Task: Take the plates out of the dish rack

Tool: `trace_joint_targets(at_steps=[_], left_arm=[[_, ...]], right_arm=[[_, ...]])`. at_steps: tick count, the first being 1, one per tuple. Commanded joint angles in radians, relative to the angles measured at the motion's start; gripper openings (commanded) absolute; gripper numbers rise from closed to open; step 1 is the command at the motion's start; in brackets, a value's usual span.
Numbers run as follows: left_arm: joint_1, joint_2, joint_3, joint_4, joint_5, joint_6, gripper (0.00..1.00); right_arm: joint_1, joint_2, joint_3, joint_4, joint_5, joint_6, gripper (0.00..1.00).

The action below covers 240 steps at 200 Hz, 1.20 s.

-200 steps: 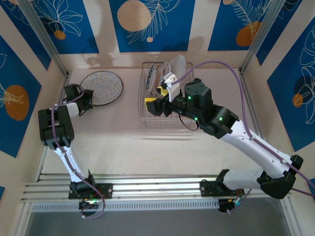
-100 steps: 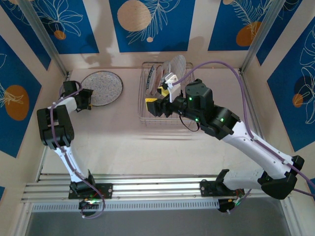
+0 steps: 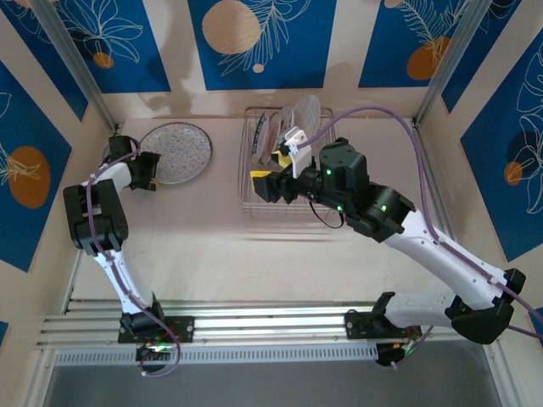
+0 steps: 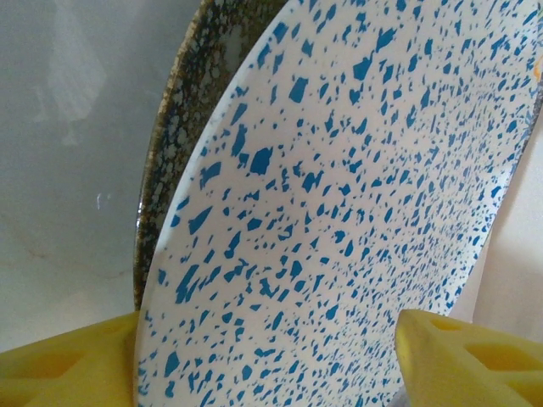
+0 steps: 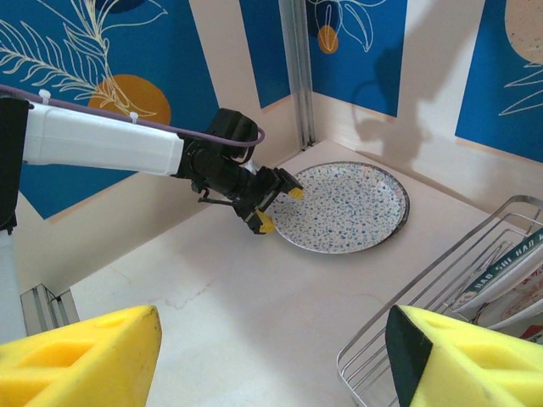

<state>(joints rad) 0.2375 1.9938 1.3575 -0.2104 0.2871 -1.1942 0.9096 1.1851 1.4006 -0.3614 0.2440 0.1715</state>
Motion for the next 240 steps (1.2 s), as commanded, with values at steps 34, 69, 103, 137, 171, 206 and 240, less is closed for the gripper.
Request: trace_joint_targets(at_steps=[34,69,103,137,171,206,240], left_arm=[[0.016,0.032,0.078,-0.052,0.011,0.022,0.78],[0.015,0.045,0.107,-0.089,0.018,0.038,0.78],[0.015,0.043,0.11,-0.098,0.02,0.042,0.8],[0.015,0.019,0.12,-0.131,0.009,0.063,0.84],[0.011,-0.055,0.1,-0.179,-0.017,0.092,0.9],[-0.011,-0.206,0.034,-0.204,-0.051,0.108,0.95],[-0.087,-0.383,-0.007,-0.228,-0.087,0.129,0.96]], right_arm=[[0.009,-0.03,0.009,-0.01,0.024,0.02,0.72],[0.011,-0.034,0.008,-0.015,0.026,0.021,0.72],[0.012,-0.039,0.008,-0.02,0.032,0.019,0.72],[0.009,-0.035,0.027,-0.059,0.09,0.03,0.72],[-0.027,-0.01,0.104,-0.184,0.229,0.042,0.71],[-0.186,0.031,0.207,-0.307,0.283,0.115,0.69],[-0.388,0.105,0.265,-0.351,0.194,0.233,0.66]])
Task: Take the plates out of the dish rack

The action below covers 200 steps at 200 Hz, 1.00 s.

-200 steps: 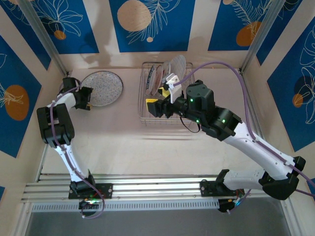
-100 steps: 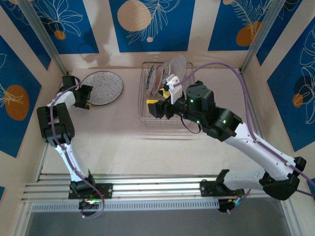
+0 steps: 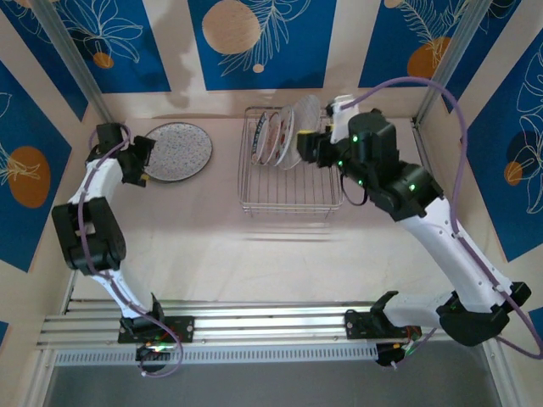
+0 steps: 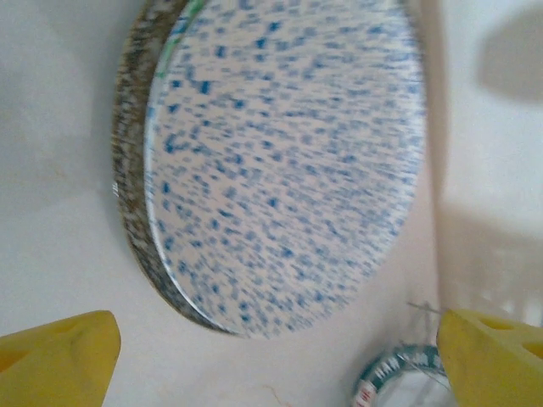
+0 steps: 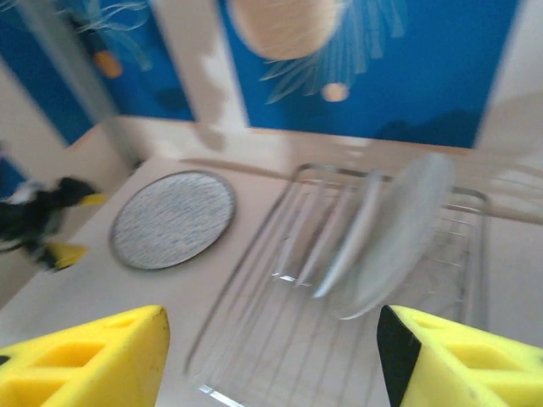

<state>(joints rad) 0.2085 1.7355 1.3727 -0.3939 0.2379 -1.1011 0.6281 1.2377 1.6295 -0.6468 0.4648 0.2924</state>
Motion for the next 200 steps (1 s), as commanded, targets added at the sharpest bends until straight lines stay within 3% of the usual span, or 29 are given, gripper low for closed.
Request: trace_joint_targets(at_steps=[1,27,58,97,153,173,200], left_arm=[[-0.06,-0.13,-0.024,-0.045,-0.04,0.037,0.96],[-0.176,-0.265,-0.041,-0.031,-0.076,0.069,0.96],[-0.358,-0.411,-0.058,-0.019,-0.145,0.161,0.96],[-0.608,-0.606,-0.138,0.019,-0.233,0.296,0.96],[-1.068,-0.815,-0.254,0.165,-0.497,0.594,0.97],[-1.155,-0.819,-0.253,0.16,-0.553,0.639,0.97],[-1.203,-0.797,-0.226,0.154,-0.576,0.66,0.97]], right_arm=[[-0.112,0.055,0.037,-0.066,-0.03,0.116,0.66],[-0.243,0.145,0.071,-0.06,-0.123,0.205,0.65],[-0.333,0.288,0.147,-0.048,-0.253,0.242,0.64],[-0.353,0.464,0.258,-0.086,-0.304,0.249,0.62],[-0.383,0.643,0.366,-0.119,-0.387,0.251,0.59],[-0.387,0.709,0.425,-0.148,-0.404,0.245,0.57],[-0.393,0.775,0.476,-0.181,-0.39,0.25,0.54]])
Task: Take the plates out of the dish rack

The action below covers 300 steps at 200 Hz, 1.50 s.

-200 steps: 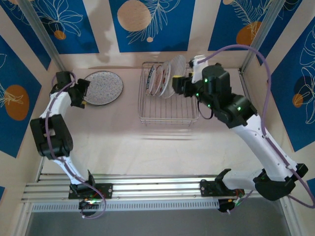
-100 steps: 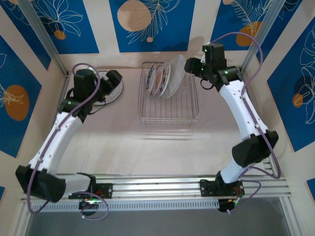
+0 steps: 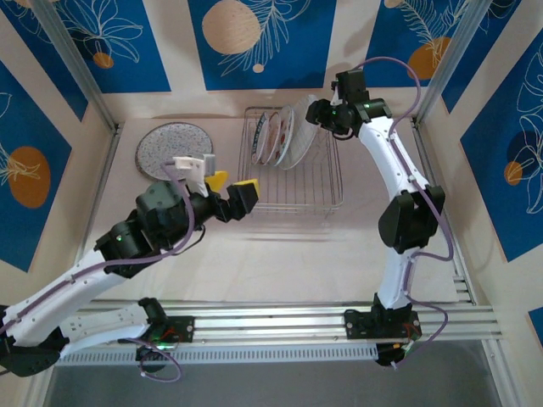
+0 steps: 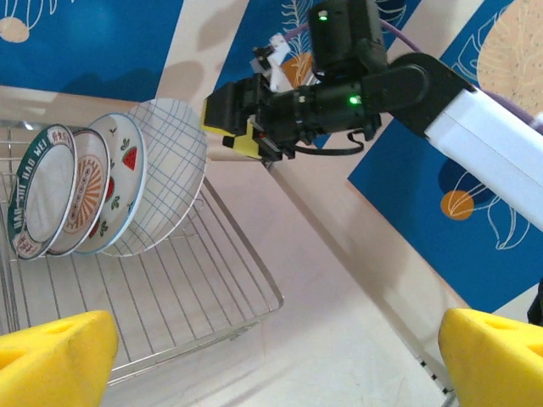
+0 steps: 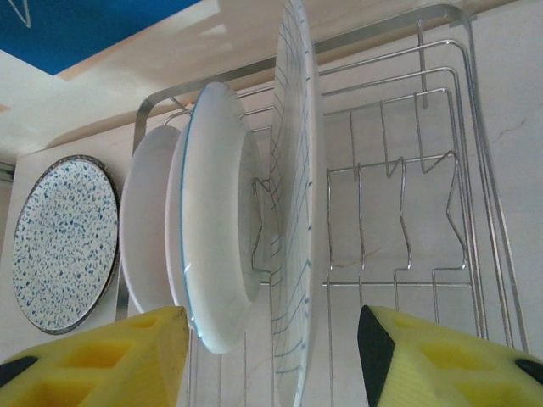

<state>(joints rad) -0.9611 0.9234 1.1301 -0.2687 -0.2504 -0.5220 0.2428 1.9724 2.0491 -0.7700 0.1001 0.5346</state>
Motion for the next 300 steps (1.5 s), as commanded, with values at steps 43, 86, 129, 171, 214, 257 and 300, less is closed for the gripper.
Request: trace_joint_targets(at_steps=[43,86,129,171,214,257,300], left_arm=[[-0.085,0.06,0.065,0.024,-0.088,0.121,0.97],[-0.101,0.06,0.066,0.022,-0.116,0.126,0.98],[-0.102,0.057,0.072,0.008,-0.128,0.125,0.98],[-0.103,0.057,0.076,-0.004,-0.136,0.123,0.98],[-0.102,0.059,0.071,0.0,-0.139,0.116,0.99],[-0.103,0.061,0.073,0.004,-0.136,0.116,0.99],[-0.103,0.058,0.06,0.013,-0.131,0.099,1.0]], right_arm=[[-0.028,0.097,0.083,-0.047,-0.066,0.015,0.43],[-0.027,0.145,0.115,-0.038,-0.104,0.013,0.33],[-0.017,0.194,0.154,-0.043,-0.1,0.018,0.31],[-0.009,0.225,0.197,-0.068,-0.069,0.011,0.2],[0.008,0.215,0.239,-0.102,0.002,0.001,0.06],[0.033,0.191,0.298,-0.165,0.126,-0.008,0.0],[0.051,0.158,0.344,-0.24,0.231,-0.013,0.0]])
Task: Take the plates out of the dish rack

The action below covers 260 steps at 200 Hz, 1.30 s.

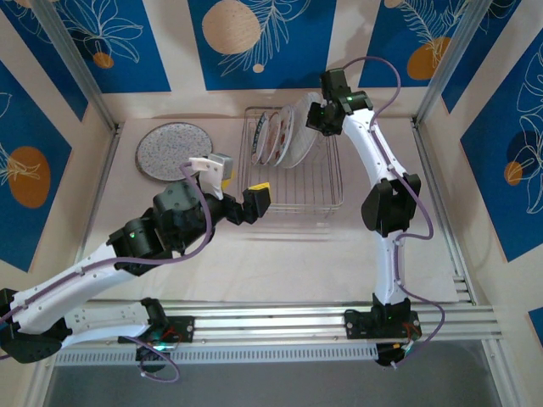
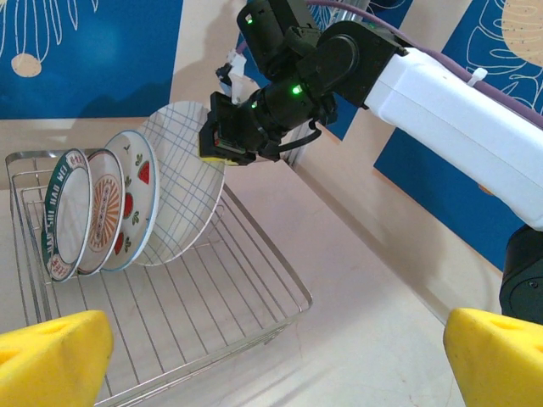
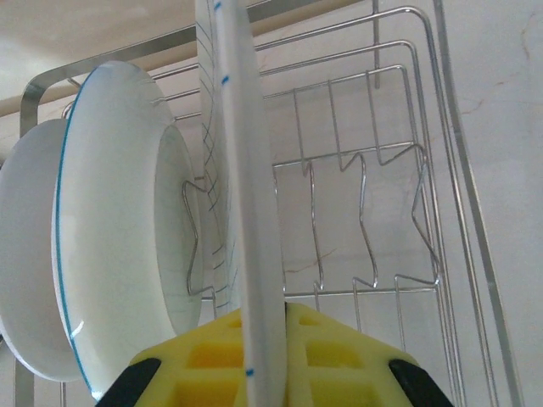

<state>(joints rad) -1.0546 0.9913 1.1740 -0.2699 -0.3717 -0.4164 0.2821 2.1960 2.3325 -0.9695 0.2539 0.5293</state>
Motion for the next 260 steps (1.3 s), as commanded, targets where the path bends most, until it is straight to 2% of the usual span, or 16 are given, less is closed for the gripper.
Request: trace_joint_targets(at_steps=[1,69,128,174,233,260], left_arm=[[-0.01,-0.011,0.016,0.015,-0.009,-0.007,1.0],[-0.009,0.0,0.016,0.038,0.008,-0.011,1.0],[-0.009,0.029,0.031,0.065,0.04,-0.02,1.0],[-0.009,0.051,0.039,0.09,0.07,-0.051,1.0],[-0.004,0.122,0.096,0.073,0.135,-0.127,1.0],[0.019,0.164,0.124,0.063,0.201,-0.2,1.0]], right_arm=[[0.012,-0.066,0.061,-0.042,0.08,-0.007,0.0],[0.011,-0.22,-0.044,-0.059,0.165,0.002,0.0],[-0.01,-0.321,-0.048,-0.132,0.235,0.002,0.0],[-0.026,-0.46,-0.102,-0.159,0.291,-0.01,0.0],[-0.041,-0.646,-0.168,-0.215,0.284,0.006,0.0],[-0.057,-0.744,-0.224,-0.233,0.246,0.029,0.0]])
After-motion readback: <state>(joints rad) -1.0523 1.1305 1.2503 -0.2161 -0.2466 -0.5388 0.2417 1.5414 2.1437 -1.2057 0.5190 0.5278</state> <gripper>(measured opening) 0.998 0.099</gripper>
